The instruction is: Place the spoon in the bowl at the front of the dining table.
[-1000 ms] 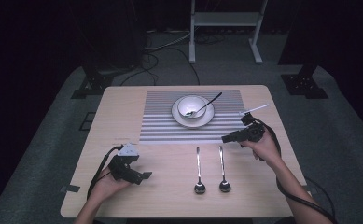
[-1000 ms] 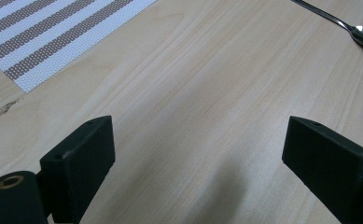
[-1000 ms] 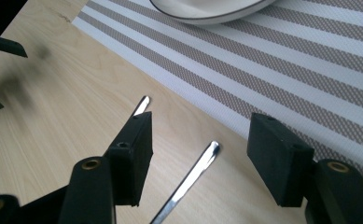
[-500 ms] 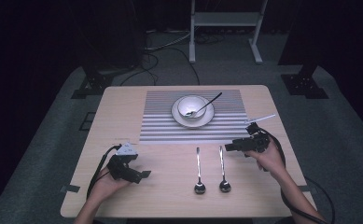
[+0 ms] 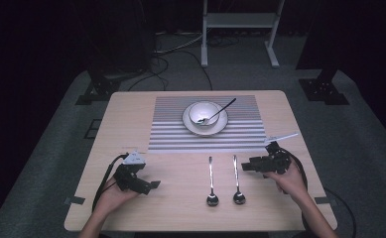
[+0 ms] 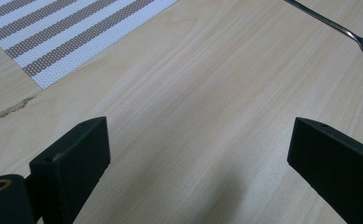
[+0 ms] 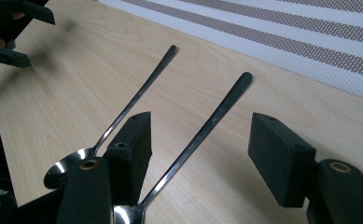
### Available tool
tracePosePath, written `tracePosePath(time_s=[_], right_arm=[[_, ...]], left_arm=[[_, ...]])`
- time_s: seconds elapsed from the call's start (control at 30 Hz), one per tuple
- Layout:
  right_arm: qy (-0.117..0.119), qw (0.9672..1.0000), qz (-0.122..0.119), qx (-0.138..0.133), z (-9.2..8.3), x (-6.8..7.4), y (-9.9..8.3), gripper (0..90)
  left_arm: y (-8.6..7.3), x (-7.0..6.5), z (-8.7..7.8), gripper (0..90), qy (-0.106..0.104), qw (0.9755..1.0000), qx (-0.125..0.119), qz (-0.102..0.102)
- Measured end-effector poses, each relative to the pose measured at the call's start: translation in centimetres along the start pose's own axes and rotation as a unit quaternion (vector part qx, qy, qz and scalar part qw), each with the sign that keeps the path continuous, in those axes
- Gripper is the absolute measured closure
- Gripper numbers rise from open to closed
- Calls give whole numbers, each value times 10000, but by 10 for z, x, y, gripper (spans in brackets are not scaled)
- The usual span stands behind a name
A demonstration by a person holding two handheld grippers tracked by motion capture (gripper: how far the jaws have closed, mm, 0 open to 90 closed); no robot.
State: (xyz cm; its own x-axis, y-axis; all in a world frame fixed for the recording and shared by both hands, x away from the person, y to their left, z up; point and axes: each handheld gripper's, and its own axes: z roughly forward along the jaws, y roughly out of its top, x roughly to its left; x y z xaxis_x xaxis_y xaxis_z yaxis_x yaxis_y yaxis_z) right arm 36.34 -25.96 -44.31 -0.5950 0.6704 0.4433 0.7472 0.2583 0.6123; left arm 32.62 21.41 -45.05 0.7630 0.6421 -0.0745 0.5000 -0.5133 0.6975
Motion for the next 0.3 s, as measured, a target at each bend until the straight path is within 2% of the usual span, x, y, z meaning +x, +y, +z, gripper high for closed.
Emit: tracePosePath(time_s=[0.3], right_arm=[[57,9999,51,-143,-1,1,-10,373]], left_arm=[[0,-1,0,47,8,10000,-1,28]])
